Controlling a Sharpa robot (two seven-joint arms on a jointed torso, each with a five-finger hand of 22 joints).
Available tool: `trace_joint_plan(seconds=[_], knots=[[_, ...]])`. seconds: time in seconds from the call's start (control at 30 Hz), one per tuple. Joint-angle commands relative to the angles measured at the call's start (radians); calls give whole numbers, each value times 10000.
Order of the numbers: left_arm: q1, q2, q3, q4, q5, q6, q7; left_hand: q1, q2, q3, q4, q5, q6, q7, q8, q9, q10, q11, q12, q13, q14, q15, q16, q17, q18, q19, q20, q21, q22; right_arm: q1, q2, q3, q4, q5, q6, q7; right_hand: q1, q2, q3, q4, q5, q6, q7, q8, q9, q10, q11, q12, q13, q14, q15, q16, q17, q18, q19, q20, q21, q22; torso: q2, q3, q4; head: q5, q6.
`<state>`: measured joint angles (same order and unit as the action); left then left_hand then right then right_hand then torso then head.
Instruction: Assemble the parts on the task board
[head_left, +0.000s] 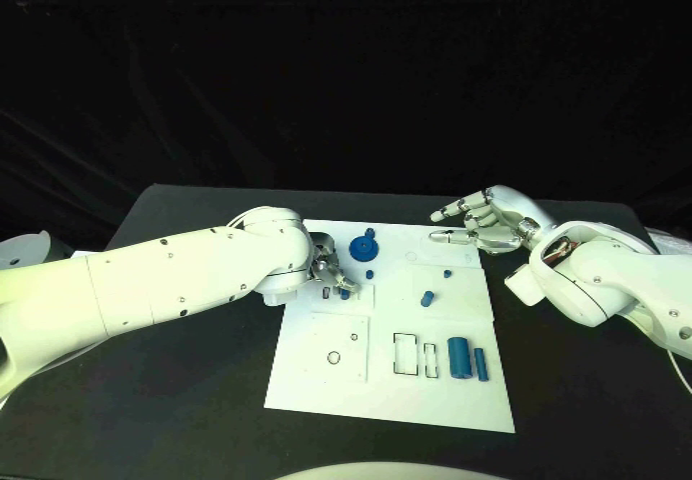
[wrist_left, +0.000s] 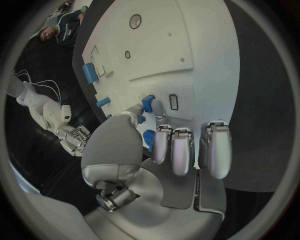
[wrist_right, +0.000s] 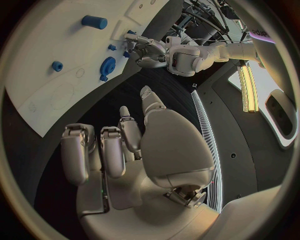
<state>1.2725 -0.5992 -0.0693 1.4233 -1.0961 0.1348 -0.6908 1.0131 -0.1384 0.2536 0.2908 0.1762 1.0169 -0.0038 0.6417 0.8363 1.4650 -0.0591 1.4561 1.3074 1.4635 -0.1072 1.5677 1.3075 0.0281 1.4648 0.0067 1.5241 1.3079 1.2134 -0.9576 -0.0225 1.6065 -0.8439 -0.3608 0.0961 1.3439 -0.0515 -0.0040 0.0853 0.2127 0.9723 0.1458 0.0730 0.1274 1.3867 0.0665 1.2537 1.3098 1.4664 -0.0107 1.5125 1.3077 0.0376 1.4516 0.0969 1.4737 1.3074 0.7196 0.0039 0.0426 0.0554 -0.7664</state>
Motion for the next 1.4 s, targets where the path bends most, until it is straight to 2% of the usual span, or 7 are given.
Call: trace_joint_plan(seconds=[0.03,0.23,0.57,0.83,1.0,1.13,1.4], knots=[[-116,4,-90,19,174,455,-459,-200,44,-327,8,-34,75,-27,-32,18,472,-88,30,1466,1073,-64,31,2633,-106,699,-70,53,1914,-4,3,3,8,-20,132,36,15,69,-58,20,54,71,13,41,16,6,-63,-43,120,788,-26,-68,1544,108,-25,-29,-42,497,6,-4,9,1,1],[-118,-48,-87,40,177,195,-452,-666,306,-1974,15,-1253,121,-43,-29,61,479,-102,20,1465,1073,-76,31,2633,-123,736,-81,91,1992,-4,7,3,-9,-21,133,41,15,69,-58,20,54,71,13,41,16,6,-63,-43,120,788,-26,-68,1544,108,-25,-29,-42,497,3,-7,5,7,-1],[-118,-316,46,275,318,-264,-422,-653,497,-2504,25,-1281,97,-47,-37,86,455,-115,-28,1420,1073,-99,31,2633,-89,667,-111,8,1860,-4,32,3,-52,-20,150,47,15,69,-58,20,54,71,13,41,16,6,-63,-43,120,788,-26,-68,1544,108,-25,-29,-42,497,19,-13,-23,-34,16],[0,-879,592,794,1556,-586,-176,47,548,-2849,28,-1230,-823,313,-677,-226,-229,174,-1026,456,1073,75,31,2633,116,219,16,-557,1002,-5,39,2,-135,3,156,42,13,71,-71,20,51,70,13,39,17,-5,-63,-64,103,781,-26,-85,1518,114,-38,-29,-54,473,4,-3,4,-163,45],[414,-1333,869,1000,1861,56,-292,380,616,-2973,27,-1227,-1312,643,-1326,-783,-871,464,-1947,-458,1073,327,31,2633,175,106,250,-757,747,-8,82,-8,-227,31,173,39,13,71,-71,20,51,70,13,39,17,-5,-63,-64,103,781,-26,-85,1518,114,-38,-29,-54,473,2,4,-30,-176,88],[651,-1338,925,697,1629,744,-390,655,717,-3023,19,-1234,-1541,844,-1653,-1131,-1632,653,-2902,-1374,1073,496,31,2633,285,-148,407,-1111,273,-10,95,-12,-253,40,178,34,13,71,-71,20,51,70,13,39,17,-5,-63,-64,103,781,-26,-85,1518,114,-38,-29,-54,473,-8,12,1,-144,121],[794,-689,902,-477,1215,854,-220,1093,789,-3041,1,-1232,-1418,866,-1725,-1368,-1592,684,-2800,-1365,1073,537,31,2633,251,-48,485,-1017,442,-18,135,-16,-294,44,181,35,10,73,-81,21,51,71,13,39,18,-7,-62,-66,101,778,-26,-94,1505,117,-47,-29,-62,458,8,-24,-7,-69,172]])
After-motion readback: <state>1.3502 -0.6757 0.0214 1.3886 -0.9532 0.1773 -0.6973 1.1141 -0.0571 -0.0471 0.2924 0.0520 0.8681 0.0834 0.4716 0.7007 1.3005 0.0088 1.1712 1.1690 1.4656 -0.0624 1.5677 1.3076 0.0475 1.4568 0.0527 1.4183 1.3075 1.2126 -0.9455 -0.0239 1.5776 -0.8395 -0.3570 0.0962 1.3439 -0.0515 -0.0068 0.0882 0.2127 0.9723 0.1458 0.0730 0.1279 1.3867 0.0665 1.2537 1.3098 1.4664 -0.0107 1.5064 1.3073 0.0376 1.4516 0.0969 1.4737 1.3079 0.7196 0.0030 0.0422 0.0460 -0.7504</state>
